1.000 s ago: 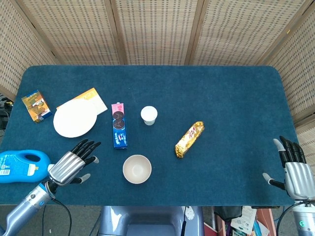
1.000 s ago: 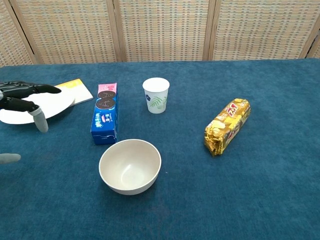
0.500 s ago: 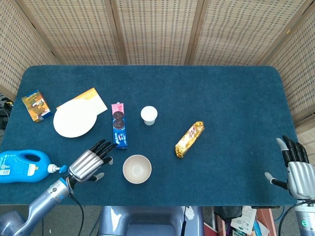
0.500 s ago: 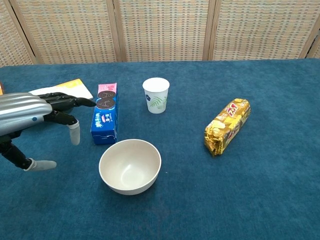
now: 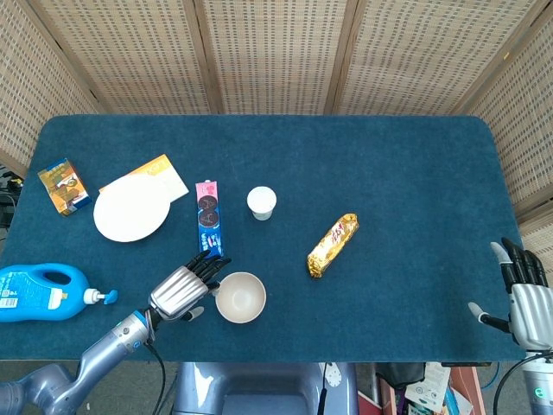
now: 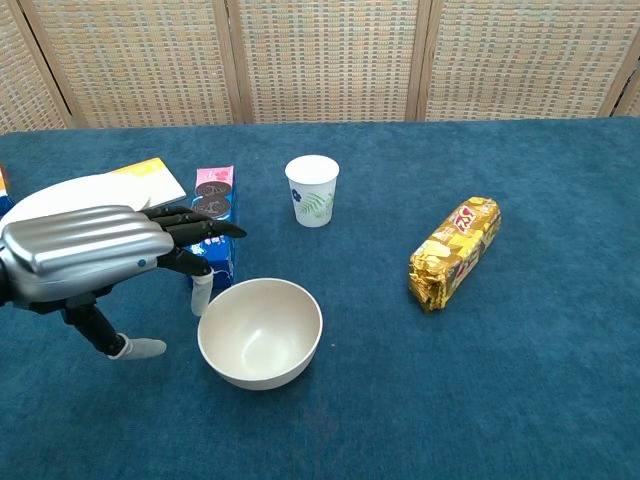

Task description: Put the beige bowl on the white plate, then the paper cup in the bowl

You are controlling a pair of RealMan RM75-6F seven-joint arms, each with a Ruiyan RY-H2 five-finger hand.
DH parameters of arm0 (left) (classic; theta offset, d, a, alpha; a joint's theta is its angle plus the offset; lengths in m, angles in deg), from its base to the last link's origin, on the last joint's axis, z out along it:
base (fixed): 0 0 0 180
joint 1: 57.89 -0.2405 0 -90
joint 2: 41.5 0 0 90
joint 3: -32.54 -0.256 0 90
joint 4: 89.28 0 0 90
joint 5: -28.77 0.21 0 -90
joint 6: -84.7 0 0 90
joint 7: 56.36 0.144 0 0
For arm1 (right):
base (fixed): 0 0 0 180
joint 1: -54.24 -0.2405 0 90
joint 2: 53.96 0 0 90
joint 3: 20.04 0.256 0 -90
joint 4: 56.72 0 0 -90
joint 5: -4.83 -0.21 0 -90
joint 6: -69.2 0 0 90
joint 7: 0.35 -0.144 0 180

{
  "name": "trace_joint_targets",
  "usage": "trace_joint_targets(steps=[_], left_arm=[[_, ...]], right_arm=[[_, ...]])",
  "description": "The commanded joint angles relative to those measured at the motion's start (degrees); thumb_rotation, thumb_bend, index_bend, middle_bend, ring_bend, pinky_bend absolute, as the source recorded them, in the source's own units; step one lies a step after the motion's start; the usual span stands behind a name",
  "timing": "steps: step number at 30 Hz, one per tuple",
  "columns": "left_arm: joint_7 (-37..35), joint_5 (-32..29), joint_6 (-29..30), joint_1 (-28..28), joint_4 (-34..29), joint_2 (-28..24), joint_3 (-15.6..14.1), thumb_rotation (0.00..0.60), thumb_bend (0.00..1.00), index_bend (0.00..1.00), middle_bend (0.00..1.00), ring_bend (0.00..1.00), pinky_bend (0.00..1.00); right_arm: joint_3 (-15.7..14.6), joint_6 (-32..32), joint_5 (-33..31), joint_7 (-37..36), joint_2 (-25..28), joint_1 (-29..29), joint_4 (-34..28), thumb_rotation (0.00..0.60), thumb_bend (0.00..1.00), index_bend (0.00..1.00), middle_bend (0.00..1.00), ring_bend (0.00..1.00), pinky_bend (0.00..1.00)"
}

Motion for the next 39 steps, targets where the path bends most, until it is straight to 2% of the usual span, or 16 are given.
trace_joint_targets(steps=[1, 13, 18, 24, 30, 39], left_arm=[[1.7, -0.8, -0.6, 0.6, 0.0, 1.1, -0.2, 0.6, 0.26, 0.45, 0.0, 0.0, 0.0], [6.4, -4.9, -1.9, 2.6, 1.5, 4.8, 0.5, 0.6, 0.28, 0.47, 0.0, 0.0, 0.0], [8.1, -6.6, -2.3, 3.3, 2.4, 6.6, 0.6, 0.6, 0.3, 0.56, 0.0, 0.0, 0.0], [9.7, -8.4, -2.4, 4.0, 3.5, 8.1, 0.6, 0.6, 0.32, 0.61, 0.0, 0.0, 0.0], [10.2, -9.1, -1.6, 4.1, 3.9, 8.4, 0.2, 0.6, 0.36, 0.65, 0.0, 0.0, 0.0], [8.6, -9.2, 0.7, 3.8, 3.5, 7.0, 0.1, 0.6, 0.37, 0.66, 0.0, 0.0, 0.0]], right_arm=[[0.1, -0.1, -0.2, -0.4, 0.1, 0.1, 0.1, 0.6, 0.14, 0.0, 0.0, 0.0, 0.0], [0.3, -0.2, -0.3, -1.7, 0.4, 0.3, 0.4, 0.6, 0.14, 0.0, 0.0, 0.0, 0.0], [0.3, -0.3, -0.2, -1.9, 0.5, 0.3, 0.4, 0.6, 0.14, 0.0, 0.0, 0.0, 0.0], [0.4, -0.5, -0.3, -2.4, 0.6, 0.4, 0.5, 0.6, 0.14, 0.0, 0.0, 0.0, 0.0], [0.4, -0.5, -0.2, -2.6, 0.7, 0.5, 0.6, 0.6, 0.14, 0.0, 0.0, 0.0, 0.0], [0.3, -0.5, 0.0, -2.4, 0.7, 0.5, 0.5, 0.6, 0.14, 0.0, 0.0, 0.0, 0.0]])
